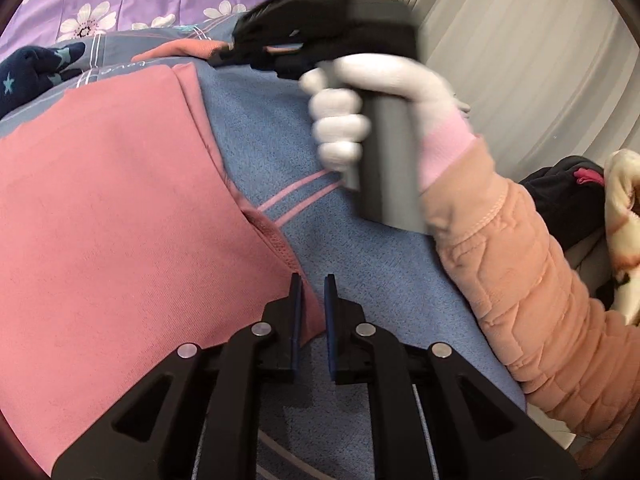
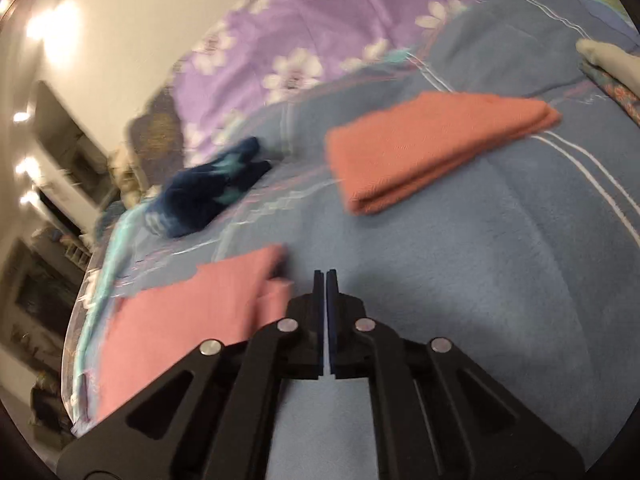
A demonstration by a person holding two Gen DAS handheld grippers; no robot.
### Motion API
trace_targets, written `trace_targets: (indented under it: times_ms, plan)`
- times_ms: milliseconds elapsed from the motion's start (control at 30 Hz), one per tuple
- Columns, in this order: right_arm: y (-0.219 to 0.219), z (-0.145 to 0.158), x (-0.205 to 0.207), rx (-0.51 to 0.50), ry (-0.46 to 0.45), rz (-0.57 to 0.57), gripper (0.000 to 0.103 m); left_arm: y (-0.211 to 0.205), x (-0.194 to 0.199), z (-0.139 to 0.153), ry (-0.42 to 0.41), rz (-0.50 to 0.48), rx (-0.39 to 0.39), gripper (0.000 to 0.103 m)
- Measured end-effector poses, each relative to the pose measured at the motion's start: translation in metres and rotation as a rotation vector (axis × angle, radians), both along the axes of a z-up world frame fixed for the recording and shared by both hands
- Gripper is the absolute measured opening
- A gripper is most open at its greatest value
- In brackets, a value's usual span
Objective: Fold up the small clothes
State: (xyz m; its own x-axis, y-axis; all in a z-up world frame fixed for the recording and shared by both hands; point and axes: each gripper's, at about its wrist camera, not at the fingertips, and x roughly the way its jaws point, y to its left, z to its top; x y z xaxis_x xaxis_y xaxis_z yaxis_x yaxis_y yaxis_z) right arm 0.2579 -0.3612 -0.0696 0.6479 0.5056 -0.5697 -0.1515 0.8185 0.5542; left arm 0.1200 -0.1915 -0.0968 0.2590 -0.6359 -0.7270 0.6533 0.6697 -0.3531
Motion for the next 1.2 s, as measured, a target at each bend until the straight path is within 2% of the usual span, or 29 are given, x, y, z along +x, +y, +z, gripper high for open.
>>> trace_targets:
  times_ms: [100,167,200,233,400,467,533,667,767,833,867,933,967,1000,1100,1200]
  plan:
    - [0.039,0.007,-0.009,-0.065,-0.02,0.19,0.004,-0.003,-0.002,0.001,-0.006,-0.013,-0.002,0.013]
    - [0.061,-0.007,-0.005,-0.185,0.026,0.211,0.006,-0.006,-0.003,0.002,-0.019,-0.027,0.007,0.017]
    - [0.067,-0.017,0.0,-0.254,0.059,0.194,0.0,-0.007,-0.005,0.003,-0.025,-0.035,0.011,0.018]
    - [0.069,-0.03,0.002,-0.283,0.061,0.19,0.0,-0.008,-0.006,0.004,-0.027,-0.041,0.012,0.018]
    - [0.053,-0.031,0.003,-0.183,0.066,0.181,0.0,-0.004,-0.016,0.011,-0.001,-0.069,0.006,0.019]
    - [0.054,-0.03,0.005,-0.177,0.064,0.181,0.0,0.005,-0.014,0.014,0.021,-0.067,-0.006,0.019]
    - [0.055,-0.027,0.004,-0.184,0.06,0.181,0.0,0.023,-0.018,0.02,0.005,-0.038,0.001,0.02]
    - [0.061,-0.029,0.004,-0.203,0.051,0.178,0.0,0.087,-0.03,0.035,-0.06,0.115,0.035,0.021]
    - [0.062,-0.028,0.004,-0.211,0.047,0.171,0.0,0.168,-0.041,0.045,-0.107,0.332,0.058,0.021]
    - [0.063,-0.024,-0.002,-0.239,0.05,0.138,0.0,0.212,-0.041,0.048,-0.118,0.453,0.069,0.022]
    - [0.065,-0.019,-0.007,-0.266,0.049,0.109,0.0,0.249,-0.045,0.046,-0.115,0.549,0.077,0.022]
    - [0.074,-0.005,-0.022,-0.34,0.024,0.063,0.006,0.3,-0.051,0.04,-0.092,0.679,0.085,0.022]
    - [0.082,0.002,-0.03,-0.378,0.003,0.058,0.015,0.318,-0.053,0.037,-0.081,0.72,0.085,0.022]
    - [0.095,0.012,-0.041,-0.423,-0.029,0.062,0.019,0.344,-0.055,0.033,-0.065,0.774,0.081,0.022]
    - [0.135,0.029,-0.066,-0.475,-0.08,0.129,0.019,0.38,-0.055,0.027,-0.051,0.81,0.06,0.022]
    - [0.2,0.038,-0.094,-0.533,-0.145,0.257,0.022,0.385,-0.048,0.022,-0.045,0.768,0.011,0.022]
